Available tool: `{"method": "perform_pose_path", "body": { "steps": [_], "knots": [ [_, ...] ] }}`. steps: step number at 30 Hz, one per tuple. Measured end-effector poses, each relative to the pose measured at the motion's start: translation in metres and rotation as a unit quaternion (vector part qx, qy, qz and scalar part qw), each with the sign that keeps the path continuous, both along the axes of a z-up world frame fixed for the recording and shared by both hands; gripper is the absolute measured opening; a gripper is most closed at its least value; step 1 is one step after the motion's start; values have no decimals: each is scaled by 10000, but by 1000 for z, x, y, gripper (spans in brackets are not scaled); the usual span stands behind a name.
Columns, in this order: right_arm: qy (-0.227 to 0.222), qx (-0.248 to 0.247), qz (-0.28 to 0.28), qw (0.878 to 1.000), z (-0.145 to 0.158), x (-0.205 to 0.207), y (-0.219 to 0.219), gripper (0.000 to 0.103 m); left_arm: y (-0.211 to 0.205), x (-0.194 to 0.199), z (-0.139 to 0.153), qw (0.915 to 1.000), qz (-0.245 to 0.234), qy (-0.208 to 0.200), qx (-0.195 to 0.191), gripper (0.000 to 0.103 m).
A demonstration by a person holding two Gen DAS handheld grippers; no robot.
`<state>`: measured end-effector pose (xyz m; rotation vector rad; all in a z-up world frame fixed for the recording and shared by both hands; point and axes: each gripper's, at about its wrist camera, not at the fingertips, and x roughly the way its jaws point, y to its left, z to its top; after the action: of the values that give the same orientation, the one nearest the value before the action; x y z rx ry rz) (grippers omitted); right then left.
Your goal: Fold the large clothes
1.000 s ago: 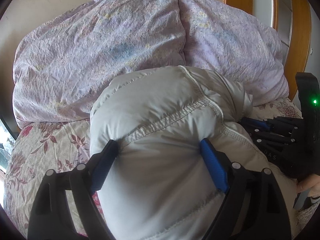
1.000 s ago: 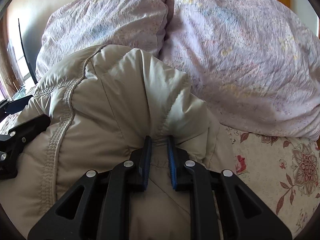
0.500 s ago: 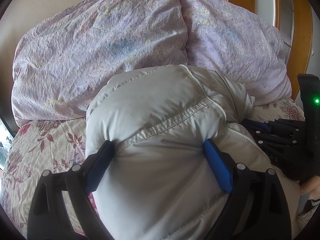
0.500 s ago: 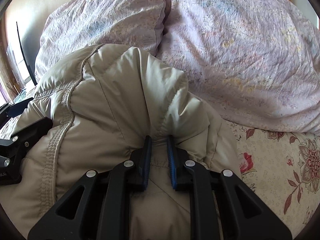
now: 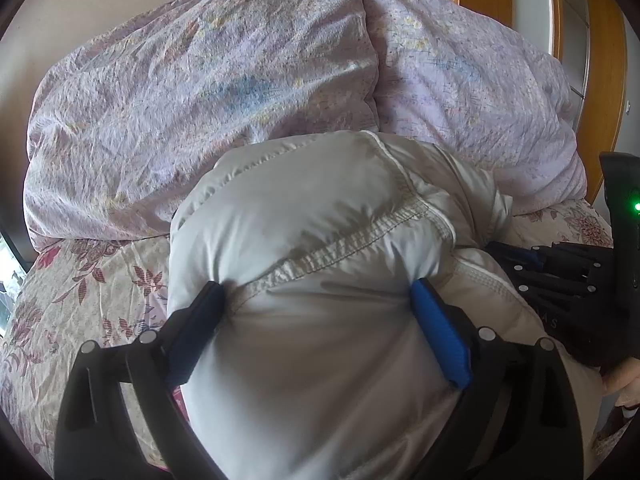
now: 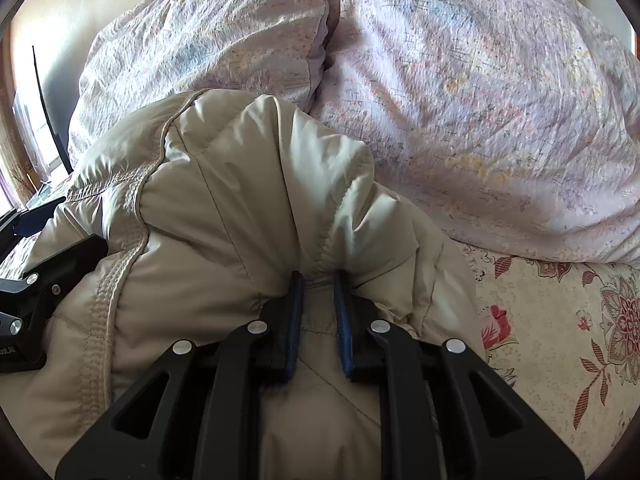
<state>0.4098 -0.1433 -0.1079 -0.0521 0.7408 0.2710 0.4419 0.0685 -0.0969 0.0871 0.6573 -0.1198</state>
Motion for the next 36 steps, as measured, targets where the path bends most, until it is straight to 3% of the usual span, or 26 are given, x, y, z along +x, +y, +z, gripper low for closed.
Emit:
{"method": "perform_pose_path", "body": {
  "steps": [9, 21, 36],
  "knots": [
    [-118, 125, -43, 9998, 2, -4, -5, 16, -1, 0, 0, 10000, 4, -7, 41, 94],
    [-281, 364, -139, 9988, 24, -50, -36, 17, 1, -2, 1, 10000, 28, 6, 62, 94],
    [126, 652, -55, 9978, -6, -42, -44, 16, -3, -3, 1, 9999, 46, -30, 161, 95]
  ]
}}
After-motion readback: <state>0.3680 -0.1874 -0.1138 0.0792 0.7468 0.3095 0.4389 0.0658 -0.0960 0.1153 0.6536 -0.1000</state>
